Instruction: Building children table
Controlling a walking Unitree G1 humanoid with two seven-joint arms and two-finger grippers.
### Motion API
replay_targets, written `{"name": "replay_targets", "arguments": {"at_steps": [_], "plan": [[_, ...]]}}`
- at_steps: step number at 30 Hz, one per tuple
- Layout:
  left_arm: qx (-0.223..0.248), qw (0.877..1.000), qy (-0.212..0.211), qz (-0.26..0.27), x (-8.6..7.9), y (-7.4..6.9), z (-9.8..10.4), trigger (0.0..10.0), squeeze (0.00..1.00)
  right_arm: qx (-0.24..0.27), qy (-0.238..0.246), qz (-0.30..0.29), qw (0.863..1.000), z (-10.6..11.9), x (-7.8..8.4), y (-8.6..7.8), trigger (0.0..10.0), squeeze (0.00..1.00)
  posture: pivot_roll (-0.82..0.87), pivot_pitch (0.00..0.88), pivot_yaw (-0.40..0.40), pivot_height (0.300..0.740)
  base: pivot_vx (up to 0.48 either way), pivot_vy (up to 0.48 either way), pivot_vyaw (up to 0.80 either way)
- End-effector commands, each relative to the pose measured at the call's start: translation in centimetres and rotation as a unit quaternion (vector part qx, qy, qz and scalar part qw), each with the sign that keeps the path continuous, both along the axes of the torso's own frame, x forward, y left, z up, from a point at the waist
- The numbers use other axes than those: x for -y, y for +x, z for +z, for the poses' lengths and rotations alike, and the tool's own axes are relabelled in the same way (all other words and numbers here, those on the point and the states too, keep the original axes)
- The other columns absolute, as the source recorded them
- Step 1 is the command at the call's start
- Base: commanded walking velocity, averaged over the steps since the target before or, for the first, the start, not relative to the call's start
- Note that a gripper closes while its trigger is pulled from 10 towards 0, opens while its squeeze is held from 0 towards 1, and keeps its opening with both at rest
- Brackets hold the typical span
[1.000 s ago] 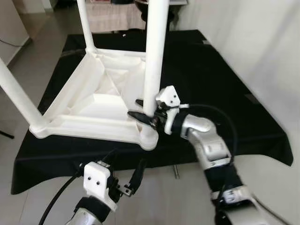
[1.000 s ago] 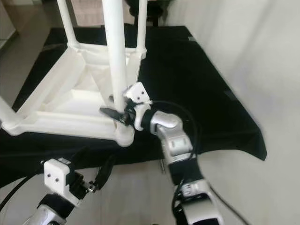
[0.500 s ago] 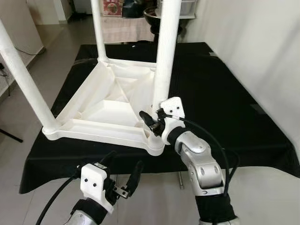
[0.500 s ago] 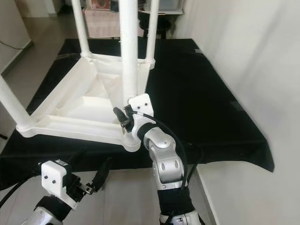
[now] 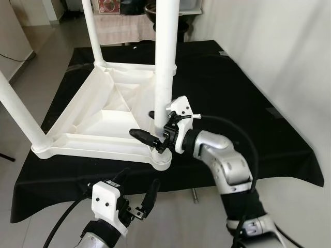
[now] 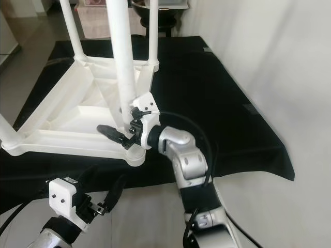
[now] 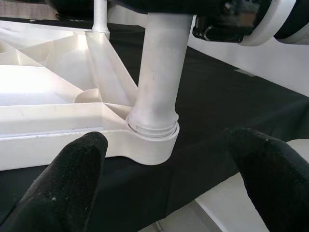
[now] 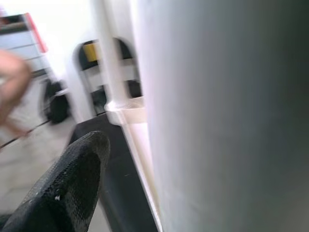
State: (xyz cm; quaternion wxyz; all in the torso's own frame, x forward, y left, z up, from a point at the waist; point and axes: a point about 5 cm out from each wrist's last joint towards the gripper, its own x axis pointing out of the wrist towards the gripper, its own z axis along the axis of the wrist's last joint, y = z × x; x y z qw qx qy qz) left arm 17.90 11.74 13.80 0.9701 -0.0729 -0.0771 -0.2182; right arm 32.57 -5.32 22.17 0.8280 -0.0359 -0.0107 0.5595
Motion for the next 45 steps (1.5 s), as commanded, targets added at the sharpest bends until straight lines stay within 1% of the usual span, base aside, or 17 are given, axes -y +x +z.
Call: {"name": "replay_targets", "arguments": {"at_steps": [1,10,11,12,13,14,24,27,29,31,34,35,36,37,38,40,45], "plan": [[0.001,1.000,0.002,0.003,0.1,-0.3,0.1,10.0,0.00,0.016,-0.016,0.053,0.998,0.2,-0.8,-0.1,10.0,0.00,0.05,0.138,-0.060,0.740,0.000,0.000,0.00],[-0.003,1.000,0.002,0.004,0.3,-1.0,0.3,10.0,0.00,0.047,-0.010,0.161,0.986,2.5,-1.4,1.0,10.0,0.00,0.08,0.164,-0.058,0.740,0.000,0.000,0.00],[-0.004,1.000,0.002,0.004,0.3,-1.1,0.3,10.0,0.00,0.047,-0.006,0.167,0.985,2.7,-1.5,1.1,9.3,0.00,0.08,0.164,-0.057,0.740,0.000,0.000,0.00],[-0.004,1.000,0.001,0.004,0.4,-1.2,0.3,10.0,0.00,0.047,-0.004,0.176,0.983,2.7,-1.5,1.3,2.8,0.00,0.08,0.168,-0.058,0.740,0.000,0.000,0.00],[-0.004,1.000,0.001,0.004,0.4,-1.2,0.3,10.0,0.00,0.047,-0.004,0.176,0.983,2.7,-1.5,1.3,2.8,0.00,0.08,0.168,-0.058,0.740,0.000,0.000,0.00],[-0.005,1.000,0.001,0.003,0.4,-1.2,0.3,10.0,0.00,0.045,-0.003,0.182,0.982,2.7,-1.4,1.4,0.0,0.00,0.08,0.170,-0.058,0.740,0.000,0.000,0.00],[-0.008,1.000,0.000,0.003,0.4,-1.3,0.3,10.0,0.00,0.042,-0.007,0.191,0.981,1.9,0.0,1.8,0.0,0.00,0.07,0.167,-0.055,0.740,0.000,0.000,0.00],[-0.008,1.000,-0.002,0.002,0.4,-1.2,0.3,10.0,0.00,0.035,-0.016,0.138,0.990,1.1,1.0,2.1,0.0,0.00,0.06,0.160,-0.056,0.740,0.000,0.000,0.00],[-0.009,1.000,-0.003,0.002,0.4,-1.1,0.2,10.0,0.00,0.006,-0.016,0.033,0.999,-1.0,2.5,1.6,0.0,0.00,0.05,0.154,-0.057,0.740,0.000,0.000,0.00],[-0.009,1.000,-0.003,0.002,0.3,-1.1,0.1,10.0,0.00,-0.014,-0.015,-0.014,1.000,-1.9,2.8,1.2,0.0,0.00,0.05,0.154,-0.057,0.740,0.000,0.000,0.00],[-0.009,1.000,-0.003,0.002,0.3,-1.0,0.1,10.0,0.00,-0.026,-0.013,-0.041,0.999,-2.4,2.8,0.9,0.0,0.00,0.05,0.152,-0.056,0.740,0.000,0.000,0.00],[-0.007,1.000,-0.003,0.001,0.2,-0.8,0.1,10.0,0.00,-0.069,-0.024,-0.167,0.983,-5.1,2.9,-0.1,0.0,0.00,0.02,0.136,-0.048,0.740,0.000,0.000,0.00],[-0.007,1.000,-0.003,0.001,0.2,-0.8,0.1,10.0,0.00,-0.069,-0.024,-0.167,0.983,-5.1,2.9,-0.1,0.0,0.00,0.02,0.136,-0.048,0.740,0.000,0.000,0.00],[-0.007,1.000,-0.003,0.000,0.1,-0.6,0.1,10.0,0.00,-0.100,-0.036,-0.266,0.958,-6.9,3.5,-1.2,0.0,0.00,0.02,0.136,-0.048,0.740,0.000,0.000,0.00],[-0.007,1.000,-0.003,0.000,0.1,-0.6,0.1,10.0,0.00,-0.100,-0.036,-0.266,0.958,-6.9,3.5,-1.2,0.0,0.00,0.02,0.136,-0.048,0.740,0.000,0.000,0.00],[-0.006,1.000,-0.002,-0.001,-0.2,-0.1,-0.1,10.0,0.00,-0.115,-0.054,-0.334,0.934,-8.6,3.4,-2.2,0.0,0.00,0.00,0.108,-0.034,0.740,0.000,0.000,0.00],[-0.005,1.000,-0.003,0.000,-0.2,0.4,-0.2,10.0,0.00,-0.098,-0.051,-0.309,0.945,-7.7,2.4,-0.4,0.0,0.00,0.02,0.092,-0.039,0.740,0.000,0.000,0.00]]}}
